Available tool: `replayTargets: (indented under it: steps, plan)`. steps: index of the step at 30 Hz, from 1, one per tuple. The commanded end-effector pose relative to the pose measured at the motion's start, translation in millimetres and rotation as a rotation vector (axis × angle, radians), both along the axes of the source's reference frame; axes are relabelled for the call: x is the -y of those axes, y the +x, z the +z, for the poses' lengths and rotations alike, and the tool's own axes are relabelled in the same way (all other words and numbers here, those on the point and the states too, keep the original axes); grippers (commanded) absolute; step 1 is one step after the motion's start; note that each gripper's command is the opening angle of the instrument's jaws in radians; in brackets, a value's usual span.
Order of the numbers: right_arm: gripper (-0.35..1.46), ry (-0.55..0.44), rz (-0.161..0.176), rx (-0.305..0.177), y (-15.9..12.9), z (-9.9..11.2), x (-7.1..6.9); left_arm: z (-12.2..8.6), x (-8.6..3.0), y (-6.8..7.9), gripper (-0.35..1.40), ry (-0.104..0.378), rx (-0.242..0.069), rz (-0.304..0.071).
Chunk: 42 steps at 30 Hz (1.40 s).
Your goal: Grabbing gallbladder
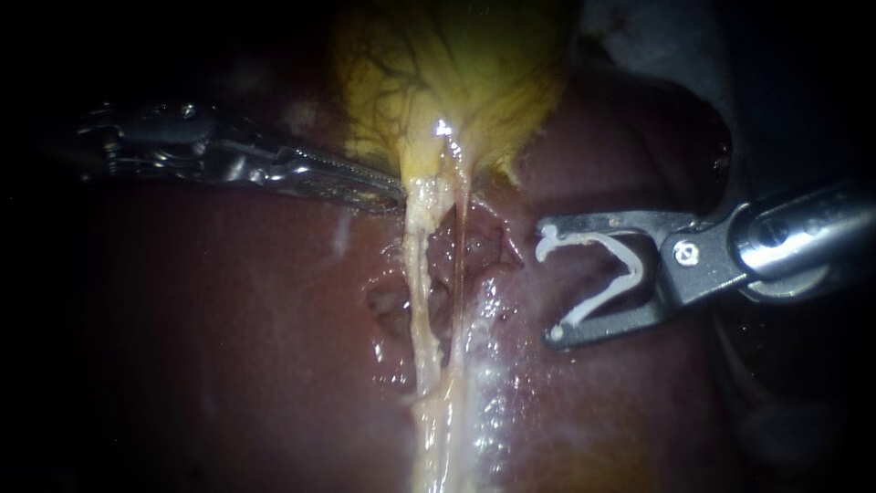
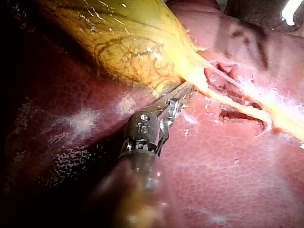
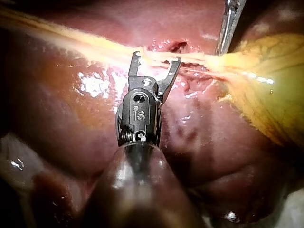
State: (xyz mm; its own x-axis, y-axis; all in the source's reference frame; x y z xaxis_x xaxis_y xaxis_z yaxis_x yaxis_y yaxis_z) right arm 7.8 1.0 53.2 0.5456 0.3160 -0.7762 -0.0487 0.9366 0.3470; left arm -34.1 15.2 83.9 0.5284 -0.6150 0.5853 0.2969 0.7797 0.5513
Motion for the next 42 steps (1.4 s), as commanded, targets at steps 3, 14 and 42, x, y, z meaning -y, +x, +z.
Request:
replayTargets:
  steps: [3, 14, 42]
  plan:
    - [0.57, 0.0, 0.0, 0.0, 0.0, 0.0, 0.0, -0.1, -0.1, 0.2, -0.35, 0.002, -0.003, 0.005]
    - [0.57, 0.0, 0.0, 0.0, 0.0, 0.0, 0.0, -0.9, -0.4, 0.5, -0.35, 0.045, -0.026, 0.015]
    - [0.57, 0.0, 0.0, 0.0, 0.0, 0.0, 0.0, -16.8, -7.1, 6.1, -0.35, 0.023, 0.031, -0.102]
